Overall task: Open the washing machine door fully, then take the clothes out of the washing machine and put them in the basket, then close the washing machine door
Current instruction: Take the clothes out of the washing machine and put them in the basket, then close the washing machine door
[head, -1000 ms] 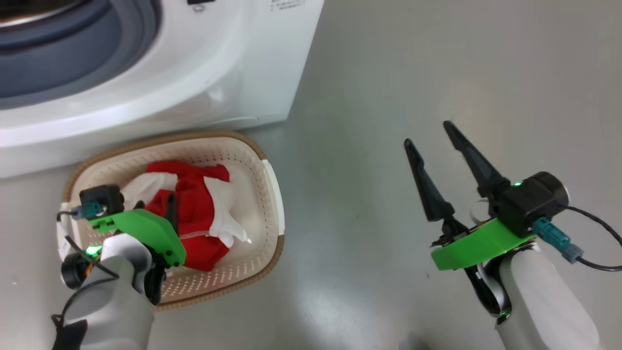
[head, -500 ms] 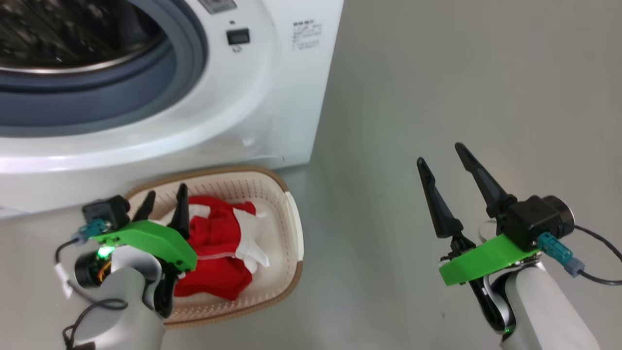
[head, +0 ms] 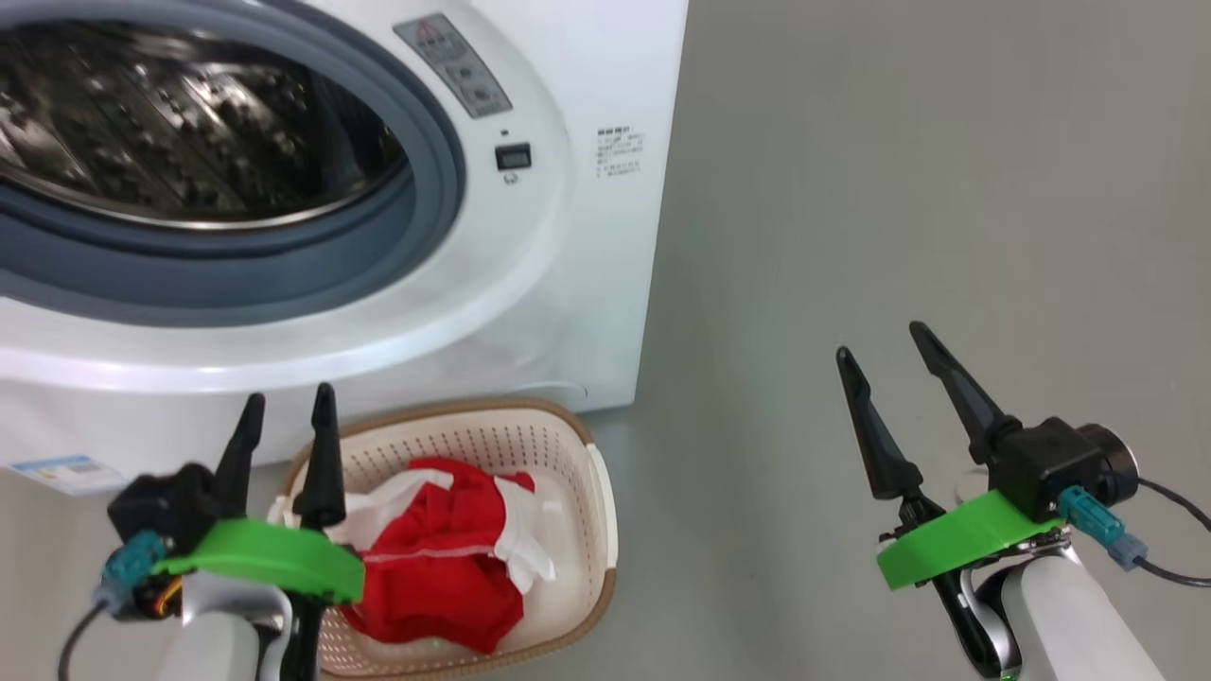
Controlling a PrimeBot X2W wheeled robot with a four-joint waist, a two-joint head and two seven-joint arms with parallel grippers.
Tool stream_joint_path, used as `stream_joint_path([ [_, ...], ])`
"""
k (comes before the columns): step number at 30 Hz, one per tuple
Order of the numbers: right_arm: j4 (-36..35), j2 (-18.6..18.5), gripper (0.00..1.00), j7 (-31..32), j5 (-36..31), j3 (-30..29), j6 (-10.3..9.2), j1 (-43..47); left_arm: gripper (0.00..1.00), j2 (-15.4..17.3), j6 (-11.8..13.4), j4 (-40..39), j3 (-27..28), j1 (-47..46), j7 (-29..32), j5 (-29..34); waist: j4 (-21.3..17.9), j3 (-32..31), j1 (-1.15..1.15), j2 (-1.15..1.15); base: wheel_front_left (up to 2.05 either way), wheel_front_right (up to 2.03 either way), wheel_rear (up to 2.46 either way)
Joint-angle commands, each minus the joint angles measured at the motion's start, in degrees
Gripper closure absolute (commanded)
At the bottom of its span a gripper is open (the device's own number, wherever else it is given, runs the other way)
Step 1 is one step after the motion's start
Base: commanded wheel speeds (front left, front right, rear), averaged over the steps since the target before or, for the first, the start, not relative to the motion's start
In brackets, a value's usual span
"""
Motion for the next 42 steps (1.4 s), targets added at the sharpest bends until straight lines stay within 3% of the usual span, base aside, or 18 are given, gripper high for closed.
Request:
stream_joint_path([
  [1,-1.14,-0.58,0.0,-0.37,-0.5,0.79,0.35,0.43,0.0,1.39,0.69,-3.23,1.88,1.3,-0.68,1.1,0.35,-2.48,0.0,0.0,0.0,0.0,0.0],
  [6,-1.49,-1.35,0.0,-0.37,-1.87,0.88,0.35,1.42,0.0,1.22,2.25,-11.67,3.02,6.39,-0.68,3.54,0.03,-5.16,0.0,0.0,0.0,0.0,0.0],
  [15,-1.83,-2.0,0.0,-0.37,-2.09,0.4,0.35,3.02,0.0,1.47,2.7,-20.32,4.92,13.28,-0.68,2.97,-0.41,-8.88,0.0,0.0,0.0,0.0,0.0],
  [42,-3.84,-2.26,0.0,-0.37,-2.62,-1.2,0.35,6.5,0.0,3.4,5.89,-27.66,5.06,19.6,1.24,4.59,-0.15,-11.46,0.0,0.0,0.0,0.0,0.0],
])
